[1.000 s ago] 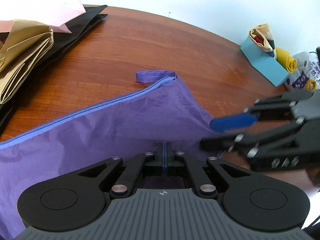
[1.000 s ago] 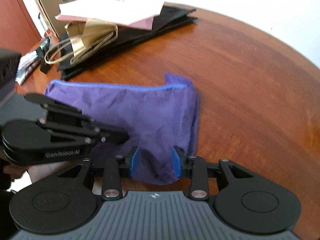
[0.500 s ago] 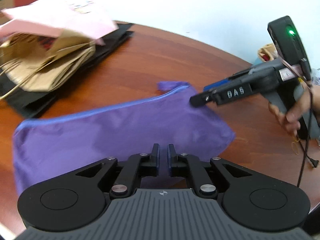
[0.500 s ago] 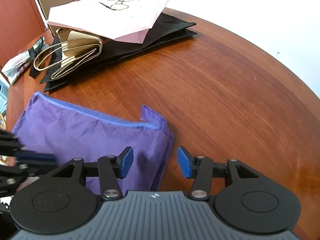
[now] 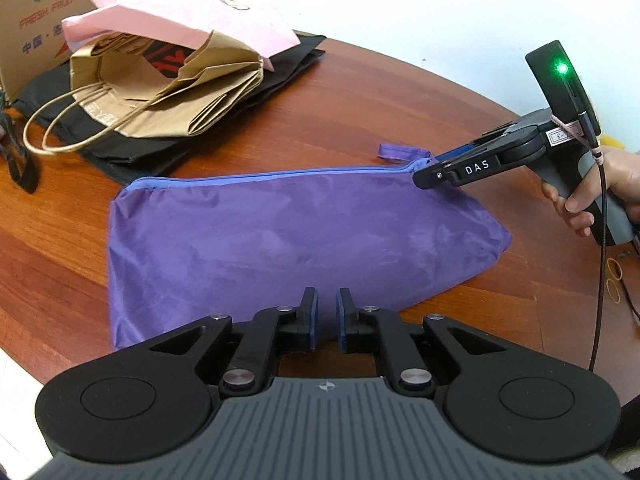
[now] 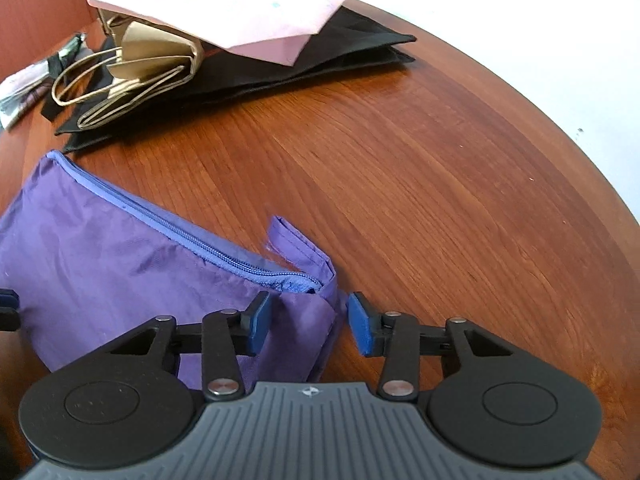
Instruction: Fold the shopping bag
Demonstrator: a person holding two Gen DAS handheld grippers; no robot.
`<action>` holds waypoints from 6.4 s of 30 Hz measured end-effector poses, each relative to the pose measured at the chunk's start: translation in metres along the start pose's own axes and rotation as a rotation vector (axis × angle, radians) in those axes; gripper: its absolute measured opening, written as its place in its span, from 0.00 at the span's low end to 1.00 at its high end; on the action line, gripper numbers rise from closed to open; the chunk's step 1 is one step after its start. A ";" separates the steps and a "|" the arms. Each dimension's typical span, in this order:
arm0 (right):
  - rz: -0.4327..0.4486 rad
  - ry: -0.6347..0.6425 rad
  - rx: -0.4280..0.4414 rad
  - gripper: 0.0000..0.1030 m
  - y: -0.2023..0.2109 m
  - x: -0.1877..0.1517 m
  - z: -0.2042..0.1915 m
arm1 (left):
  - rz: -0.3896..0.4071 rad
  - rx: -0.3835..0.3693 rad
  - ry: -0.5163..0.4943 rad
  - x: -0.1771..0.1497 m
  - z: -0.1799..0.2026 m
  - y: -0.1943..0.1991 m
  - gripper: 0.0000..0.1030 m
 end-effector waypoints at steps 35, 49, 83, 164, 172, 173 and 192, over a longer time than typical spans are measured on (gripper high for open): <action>-0.030 -0.579 -0.259 0.44 0.086 -0.177 0.037 | -0.124 -0.250 -0.521 0.014 0.042 -0.042 0.17; -0.010 -0.719 -0.313 0.45 0.101 -0.209 0.012 | -0.198 -0.377 -0.625 -0.002 0.048 -0.041 0.17; -0.067 -0.450 -0.080 0.52 0.152 -0.222 -0.065 | 0.010 -0.417 -0.716 0.026 0.085 -0.018 0.38; -0.174 0.165 0.109 0.28 0.092 -0.184 -0.064 | 0.074 0.074 -0.046 -0.062 0.128 -0.005 0.39; -0.176 0.163 0.115 0.28 0.090 -0.184 -0.063 | 0.103 0.116 0.008 -0.060 0.119 0.001 0.39; -0.174 0.163 0.114 0.28 0.091 -0.184 -0.063 | 0.100 0.113 0.027 -0.061 0.117 0.000 0.39; -0.166 0.175 0.127 0.28 0.092 -0.185 -0.063 | 0.110 -0.030 0.248 -0.066 0.098 -0.005 0.16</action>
Point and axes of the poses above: each gripper's, at about its wrist camera, not at the fingertips, and y roughly against the way its jaws point, z to its right, x to its top, the point moved 6 cm from there along -y, roughly the way its jaws point, and after that the axes turned 6 degrees about -y, right-handed, at the moved point
